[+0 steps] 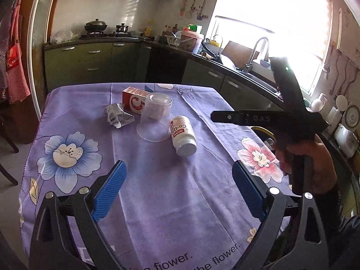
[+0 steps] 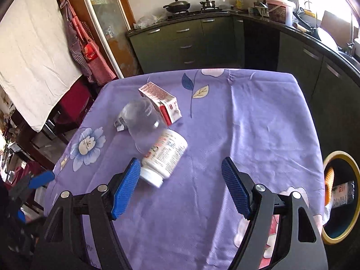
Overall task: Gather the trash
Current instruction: 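Lower the right gripper onto the white pill bottle and grasp it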
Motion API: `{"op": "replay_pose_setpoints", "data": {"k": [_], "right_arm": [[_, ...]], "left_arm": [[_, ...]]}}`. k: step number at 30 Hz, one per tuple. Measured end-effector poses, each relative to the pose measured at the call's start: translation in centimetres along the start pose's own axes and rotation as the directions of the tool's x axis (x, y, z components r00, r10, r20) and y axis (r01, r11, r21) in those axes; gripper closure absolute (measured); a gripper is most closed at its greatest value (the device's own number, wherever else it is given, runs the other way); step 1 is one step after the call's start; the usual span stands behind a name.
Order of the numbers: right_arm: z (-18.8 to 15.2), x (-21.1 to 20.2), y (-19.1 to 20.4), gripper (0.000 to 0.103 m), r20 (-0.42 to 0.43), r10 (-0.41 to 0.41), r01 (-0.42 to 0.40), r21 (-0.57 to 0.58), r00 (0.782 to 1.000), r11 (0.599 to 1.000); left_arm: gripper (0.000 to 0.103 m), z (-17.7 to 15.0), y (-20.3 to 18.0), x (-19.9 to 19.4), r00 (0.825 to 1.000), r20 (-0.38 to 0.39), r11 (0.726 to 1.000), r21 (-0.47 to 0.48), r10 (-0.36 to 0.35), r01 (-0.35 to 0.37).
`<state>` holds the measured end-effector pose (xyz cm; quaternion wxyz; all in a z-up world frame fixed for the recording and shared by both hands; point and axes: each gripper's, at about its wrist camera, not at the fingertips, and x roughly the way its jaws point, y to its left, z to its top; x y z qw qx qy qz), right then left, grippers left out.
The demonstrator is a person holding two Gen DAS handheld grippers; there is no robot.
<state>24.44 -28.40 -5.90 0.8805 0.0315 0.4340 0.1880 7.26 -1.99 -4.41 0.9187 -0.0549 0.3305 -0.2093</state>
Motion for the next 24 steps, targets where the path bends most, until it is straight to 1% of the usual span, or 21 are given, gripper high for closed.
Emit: {"op": "replay_pose_setpoints", "data": {"k": [2, 6, 11, 14, 16, 20, 24], "right_arm": [[0.1, 1.4, 1.5, 0.029, -0.012, -0.019, 0.019, -0.001, 1.0, 1.0], [-0.4, 4.0, 3.2, 0.03, -0.041, -0.072, 0.071, -0.013, 0.997, 0.997], [-0.5, 6.0, 2.9, 0.032, -0.062, -0.108, 0.109, 0.012, 0.992, 0.994], [-0.3, 7.3, 2.5, 0.038, -0.094, -0.12, 0.123, 0.03, 0.988, 0.992], [-0.2, 8.0, 2.5, 0.041, -0.109, -0.125, 0.129, 0.031, 0.986, 0.991], [-0.1, 9.3, 2.5, 0.041, -0.146, -0.135, 0.141, 0.031, 0.98, 0.99], [-0.3, 9.9, 2.5, 0.043, -0.152, -0.15, 0.155, 0.02, 0.977, 0.988]], "left_arm": [[0.013, -0.4, 0.3, -0.1, 1.0, 0.002, 1.0, 0.0, -0.001, 0.001], [0.013, -0.9, 1.0, -0.3, 1.0, -0.004, 1.0, -0.002, -0.012, 0.012], [0.013, -1.1, 1.7, -0.6, 1.0, 0.003, 1.0, -0.007, -0.01, 0.01], [0.012, -1.1, 1.8, -0.5, 1.0, 0.003, 1.0, -0.009, -0.015, 0.015], [0.012, -1.1, 1.9, -0.4, 1.0, 0.001, 1.0, -0.009, -0.019, 0.019], [0.012, -1.3, 1.8, -0.3, 1.0, -0.005, 1.0, -0.008, -0.025, 0.025], [0.012, -1.3, 1.8, -0.2, 1.0, -0.008, 1.0, -0.009, -0.029, 0.029]]}}
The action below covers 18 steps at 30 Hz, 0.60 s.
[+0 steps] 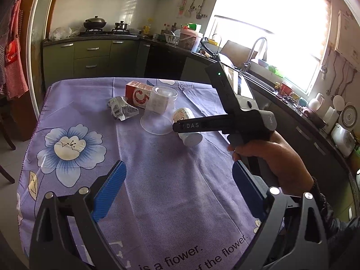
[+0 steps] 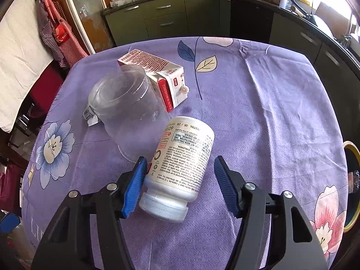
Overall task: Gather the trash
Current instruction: 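Lower the right gripper onto the white pill bottle and grasp it, then carry the pill bottle over the bin and open the right gripper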
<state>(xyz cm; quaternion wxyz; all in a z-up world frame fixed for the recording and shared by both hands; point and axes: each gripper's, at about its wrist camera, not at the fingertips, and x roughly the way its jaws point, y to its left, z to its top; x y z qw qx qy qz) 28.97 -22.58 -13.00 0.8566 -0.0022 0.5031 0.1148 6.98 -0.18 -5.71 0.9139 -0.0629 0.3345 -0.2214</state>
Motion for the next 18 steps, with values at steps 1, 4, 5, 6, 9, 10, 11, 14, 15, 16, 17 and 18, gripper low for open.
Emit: {"op": "replay_pose_setpoints", "data": {"k": [1, 4, 5, 6, 9, 10, 11, 14, 15, 16, 17, 18], "right_arm": [[-0.1, 0.1, -0.1, 0.044, -0.001, 0.006, -0.006, 0.001, 1.0, 1.0], [-0.4, 0.1, -0.1, 0.052, 0.013, -0.011, 0.011, -0.013, 1.0, 1.0], [-0.6, -0.1, -0.2, 0.052, 0.016, -0.015, 0.015, -0.02, 1.0, 1.0], [-0.8, -0.2, -0.3, 0.052, 0.018, -0.01, 0.01, -0.024, 1.0, 1.0], [-1.5, -1.1, -0.9, 0.052, 0.032, 0.025, -0.025, -0.018, 0.999, 1.0], [-1.8, -1.5, -1.2, 0.053, 0.037, 0.034, -0.033, -0.015, 0.999, 0.999], [-2.0, -2.0, -1.5, 0.053, 0.042, 0.044, -0.043, -0.012, 0.998, 0.999], [-2.8, -3.6, -2.7, 0.053, 0.062, 0.074, -0.075, -0.001, 0.995, 0.997], [-3.0, -4.2, -3.0, 0.053, 0.073, 0.076, -0.077, 0.002, 0.994, 0.997], [-3.3, -4.8, -3.4, 0.053, 0.084, 0.079, -0.08, 0.006, 0.993, 0.997], [-3.4, -5.5, -3.8, 0.053, 0.095, 0.084, -0.085, 0.012, 0.992, 0.996], [-3.6, -6.1, -4.3, 0.053, 0.106, 0.088, -0.09, 0.017, 0.99, 0.996]], "left_arm": [[0.012, 0.0, 0.0, 0.0, 1.0, -0.001, 1.0, 0.0, 0.0, 0.0], [0.012, 0.0, 0.0, 0.1, 1.0, -0.005, 1.0, -0.004, -0.002, 0.002], [0.012, -0.1, 0.0, 0.1, 1.0, -0.007, 1.0, -0.004, -0.003, 0.003], [0.012, -0.1, -0.1, 0.2, 1.0, -0.008, 1.0, -0.005, -0.004, 0.004], [0.012, -0.2, -0.1, 0.2, 1.0, -0.011, 1.0, -0.004, -0.003, 0.003], [0.012, -0.2, -0.1, 0.3, 1.0, -0.013, 1.0, -0.005, -0.004, 0.004], [0.012, -0.2, -0.1, 0.4, 1.0, -0.015, 1.0, -0.006, -0.004, 0.004], [0.012, -0.2, -0.3, 0.6, 1.0, -0.02, 1.0, -0.005, -0.006, 0.006], [0.012, -0.2, -0.5, 0.6, 1.0, -0.021, 1.0, -0.003, -0.007, 0.007], [0.012, -0.1, -0.6, 0.7, 1.0, -0.022, 1.0, 0.0, -0.008, 0.008], [0.012, -0.1, -0.6, 0.7, 1.0, -0.022, 1.0, 0.002, -0.009, 0.009], [0.012, -0.1, -0.7, 0.8, 1.0, -0.023, 1.0, 0.005, -0.01, 0.01]]}}
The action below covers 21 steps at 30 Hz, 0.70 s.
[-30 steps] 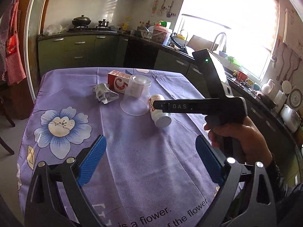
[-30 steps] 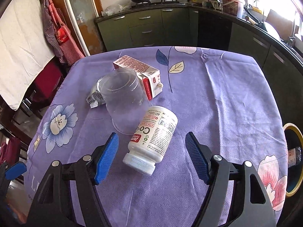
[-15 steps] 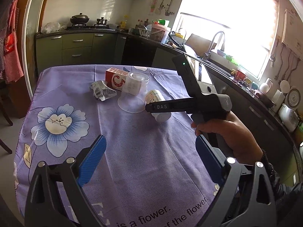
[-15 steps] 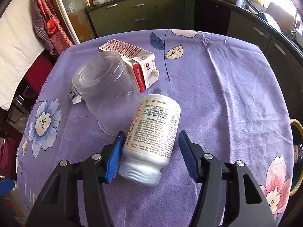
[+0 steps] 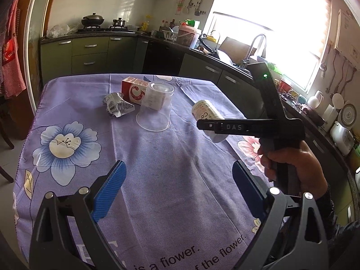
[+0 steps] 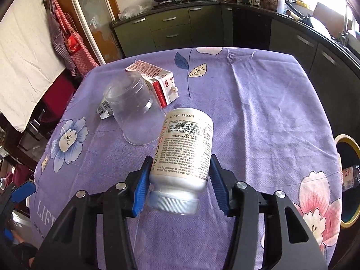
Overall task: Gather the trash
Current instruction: 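Carry the pill bottle over the bin and open the right gripper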
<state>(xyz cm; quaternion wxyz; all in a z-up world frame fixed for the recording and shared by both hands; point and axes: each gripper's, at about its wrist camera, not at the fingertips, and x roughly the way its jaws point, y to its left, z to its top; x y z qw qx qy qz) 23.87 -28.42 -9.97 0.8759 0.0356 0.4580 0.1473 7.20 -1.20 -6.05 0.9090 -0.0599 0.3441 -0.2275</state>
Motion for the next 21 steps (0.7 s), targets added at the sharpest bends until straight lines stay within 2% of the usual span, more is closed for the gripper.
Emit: {"op": "replay_pose_setpoints", "data": {"k": [4, 8, 13, 16, 18, 19, 20, 21], "right_arm": [[-0.7, -3.5, -3.5, 0.053, 0.054, -0.041, 0.038, 0.052, 0.998, 0.998], [-1.9, -6.9, -11.2, 0.053, 0.084, -0.177, 0.16, 0.177, 0.981, 0.971], [-3.8, -8.2, -21.7, 0.052, -0.004, -0.363, 0.347, 0.303, 0.932, 0.888], [-4.6, -7.3, -26.8, 0.052, -0.071, -0.41, 0.408, 0.343, 0.909, 0.846], [-4.6, -6.2, -29.3, 0.052, -0.096, -0.418, 0.424, 0.343, 0.903, 0.838], [-4.7, -6.0, -30.3, 0.045, -0.092, -0.427, 0.43, 0.356, 0.9, 0.83], [-4.7, -6.0, -31.0, 0.032, -0.09, -0.454, 0.453, 0.368, 0.887, 0.812], [-4.6, -6.0, -31.2, 0.031, -0.08, -0.466, 0.46, 0.373, 0.881, 0.806]], "left_arm": [[0.012, 0.2, -0.6, 0.0, 1.0, 0.005, 1.0, 0.017, -0.004, 0.004], [0.012, 0.5, -1.0, 0.3, 1.0, -0.001, 1.0, 0.029, -0.003, 0.003], [0.012, 0.7, -1.8, 1.0, 1.0, -0.015, 0.999, 0.05, 0.003, -0.002], [0.012, 0.7, -2.4, 1.6, 1.0, -0.024, 0.999, 0.054, 0.0, 0.002], [0.012, 0.8, -2.7, 1.9, 0.999, -0.034, 0.998, 0.055, -0.005, 0.007], [0.012, 0.8, -2.9, 2.1, 0.999, -0.039, 0.998, 0.057, -0.008, 0.01], [0.012, 0.8, -3.0, 2.3, 0.999, -0.045, 0.998, 0.061, -0.009, 0.012], [0.012, 0.9, -3.2, 2.4, 0.999, -0.049, 0.998, 0.066, -0.008, 0.011]]}}
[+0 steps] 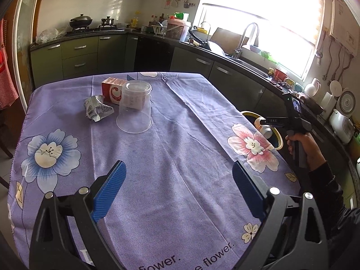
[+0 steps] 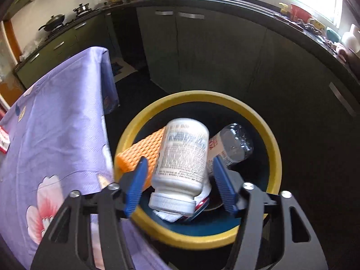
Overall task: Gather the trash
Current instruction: 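Carry the pill bottle over the bin and open the right gripper, then move the left gripper to the clear plastic cup and grasp it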
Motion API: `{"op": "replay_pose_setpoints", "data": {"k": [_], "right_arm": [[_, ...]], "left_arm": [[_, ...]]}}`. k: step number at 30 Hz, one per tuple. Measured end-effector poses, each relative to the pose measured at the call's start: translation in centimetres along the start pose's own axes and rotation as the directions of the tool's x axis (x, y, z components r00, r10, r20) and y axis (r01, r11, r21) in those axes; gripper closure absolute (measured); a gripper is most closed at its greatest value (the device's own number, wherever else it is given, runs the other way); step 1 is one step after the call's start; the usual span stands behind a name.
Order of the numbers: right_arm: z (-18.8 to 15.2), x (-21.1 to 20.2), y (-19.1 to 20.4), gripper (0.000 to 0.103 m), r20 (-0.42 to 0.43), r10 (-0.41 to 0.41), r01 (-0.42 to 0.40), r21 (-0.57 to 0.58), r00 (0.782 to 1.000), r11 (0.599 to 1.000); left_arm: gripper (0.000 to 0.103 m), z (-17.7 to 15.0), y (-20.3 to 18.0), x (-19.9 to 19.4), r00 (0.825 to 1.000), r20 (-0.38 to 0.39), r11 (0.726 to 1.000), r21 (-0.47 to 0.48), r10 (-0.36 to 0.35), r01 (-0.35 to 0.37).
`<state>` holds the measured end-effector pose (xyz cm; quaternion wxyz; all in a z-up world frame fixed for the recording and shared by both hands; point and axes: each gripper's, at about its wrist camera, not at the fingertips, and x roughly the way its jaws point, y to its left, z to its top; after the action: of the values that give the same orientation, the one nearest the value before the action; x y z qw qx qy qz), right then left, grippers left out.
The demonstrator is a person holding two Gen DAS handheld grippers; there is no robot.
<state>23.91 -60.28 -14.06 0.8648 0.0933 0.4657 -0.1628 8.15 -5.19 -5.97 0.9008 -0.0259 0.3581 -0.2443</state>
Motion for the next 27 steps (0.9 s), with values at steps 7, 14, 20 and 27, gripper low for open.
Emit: {"op": "replay_pose_setpoints", "data": {"k": [7, 14, 20, 27], "right_arm": [[-1.9, -4.9, 2.7, 0.028, 0.092, 0.104, -0.103, -0.021, 0.99, 0.995], [-3.6, -9.2, 5.7, 0.025, 0.155, 0.188, -0.177, -0.083, 0.97, 0.981], [-4.3, -10.5, 7.3, 0.025, 0.162, 0.24, -0.223, -0.113, 0.957, 0.968], [-4.9, -10.0, 8.3, 0.025, 0.142, 0.278, -0.26, -0.133, 0.95, 0.956]], "left_arm": [[0.01, 0.9, 0.1, 0.9, 1.0, -0.015, 0.999, 0.028, 0.019, -0.018], [0.01, 3.7, 2.1, 3.5, 0.996, -0.038, 0.995, 0.064, 0.08, -0.077], [0.01, 7.0, 4.3, 6.6, 0.994, -0.064, 0.995, 0.053, 0.083, -0.08], [0.01, 9.6, 5.5, 10.4, 0.993, -0.088, 0.996, 0.05, 0.081, -0.077]]}}
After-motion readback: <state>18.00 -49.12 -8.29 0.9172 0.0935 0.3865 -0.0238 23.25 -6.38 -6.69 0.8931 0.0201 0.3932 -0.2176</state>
